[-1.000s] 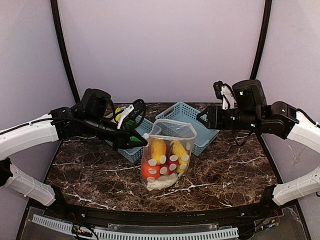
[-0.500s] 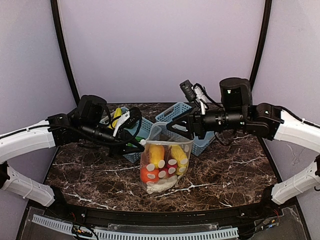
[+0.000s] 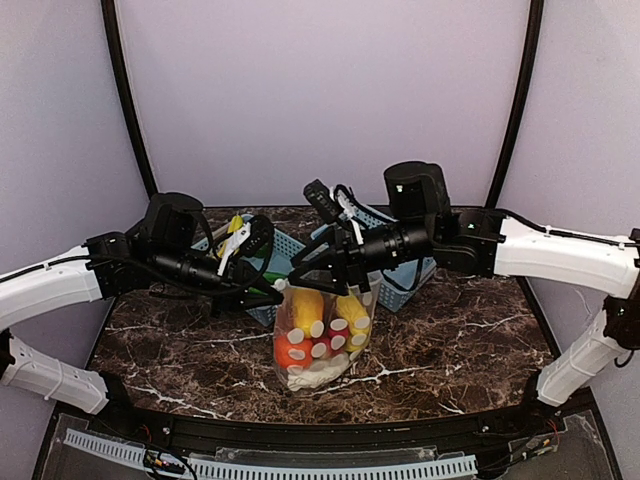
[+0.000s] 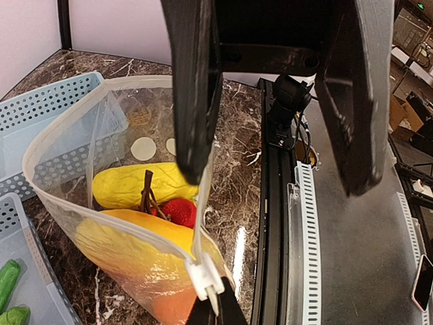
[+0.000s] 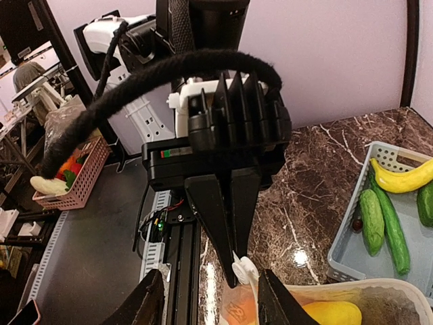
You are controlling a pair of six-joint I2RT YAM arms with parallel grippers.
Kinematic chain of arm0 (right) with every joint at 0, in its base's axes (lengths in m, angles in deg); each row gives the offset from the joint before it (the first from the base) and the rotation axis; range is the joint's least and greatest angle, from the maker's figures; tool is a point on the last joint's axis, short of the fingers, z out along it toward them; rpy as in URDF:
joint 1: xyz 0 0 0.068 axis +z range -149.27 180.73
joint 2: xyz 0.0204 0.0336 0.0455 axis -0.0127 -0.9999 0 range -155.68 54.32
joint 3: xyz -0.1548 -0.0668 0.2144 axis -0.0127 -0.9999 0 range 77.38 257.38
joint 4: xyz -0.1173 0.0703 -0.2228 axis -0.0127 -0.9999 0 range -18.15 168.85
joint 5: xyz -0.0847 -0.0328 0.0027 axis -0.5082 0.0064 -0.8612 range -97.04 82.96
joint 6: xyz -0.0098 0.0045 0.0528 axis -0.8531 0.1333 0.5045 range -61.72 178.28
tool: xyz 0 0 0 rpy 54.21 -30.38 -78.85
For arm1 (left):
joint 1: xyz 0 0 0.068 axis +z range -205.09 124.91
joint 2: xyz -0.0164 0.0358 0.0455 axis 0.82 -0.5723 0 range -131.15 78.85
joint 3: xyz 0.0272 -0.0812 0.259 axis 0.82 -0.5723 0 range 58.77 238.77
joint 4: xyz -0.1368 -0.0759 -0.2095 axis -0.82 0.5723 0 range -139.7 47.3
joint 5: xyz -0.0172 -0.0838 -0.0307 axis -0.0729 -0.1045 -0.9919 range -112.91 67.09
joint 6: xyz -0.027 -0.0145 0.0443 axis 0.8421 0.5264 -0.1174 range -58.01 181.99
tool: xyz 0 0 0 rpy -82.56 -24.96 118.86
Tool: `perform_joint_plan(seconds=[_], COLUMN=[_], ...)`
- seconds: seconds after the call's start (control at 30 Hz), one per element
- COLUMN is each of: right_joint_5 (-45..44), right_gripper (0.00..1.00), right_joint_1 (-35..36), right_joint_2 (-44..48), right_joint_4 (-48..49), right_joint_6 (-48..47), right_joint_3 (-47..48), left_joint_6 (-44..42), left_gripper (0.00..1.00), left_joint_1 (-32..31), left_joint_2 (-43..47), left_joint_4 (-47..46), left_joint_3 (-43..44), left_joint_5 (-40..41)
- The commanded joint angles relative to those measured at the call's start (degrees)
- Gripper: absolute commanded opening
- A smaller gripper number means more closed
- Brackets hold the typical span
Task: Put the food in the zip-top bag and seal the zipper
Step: Pass from the left arm to the right
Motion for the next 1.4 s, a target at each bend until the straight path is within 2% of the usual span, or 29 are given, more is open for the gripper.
perform_joint_plan(seconds=[0.0,0.33,0.73,1.2,1.37], right_joint_5=[5.4,9.4,10.9,13.5,13.1], right_gripper=[0.46,0.40,0.40,0.23,0.23], right_joint_1=[0.0,-1.5,-2.9,-2.9,-3.0], right_joint_2=[-2.8,-6.5,-8.9,-10.8,-11.0], right_joint_4=[-0.1,-3.6,-3.9,-5.6,-5.8], right_joint_6=[-3.1,-4.4,-5.6,-5.9,-6.0], right_joint_3=[3.6,6.1,6.5,7.0,6.9], left_joint_6=[-1.0,-0.9,0.2,0.9,1.3], left_gripper=[0.01,0.01,0.01,0.01,0.01], left_joint_1=[-0.1,-0.1,-0.1,-0.1,-0.1], left_joint_2=[1.7,0.1,-1.0,-1.1,-0.9], left_joint_4=[-0.6,0.2,0.4,-0.3,-0.7], left_joint_3=[-0.2,1.2,2.0,2.6,2.5], left_joint_5=[-2.1,-4.3,-5.5,-4.7,-4.6])
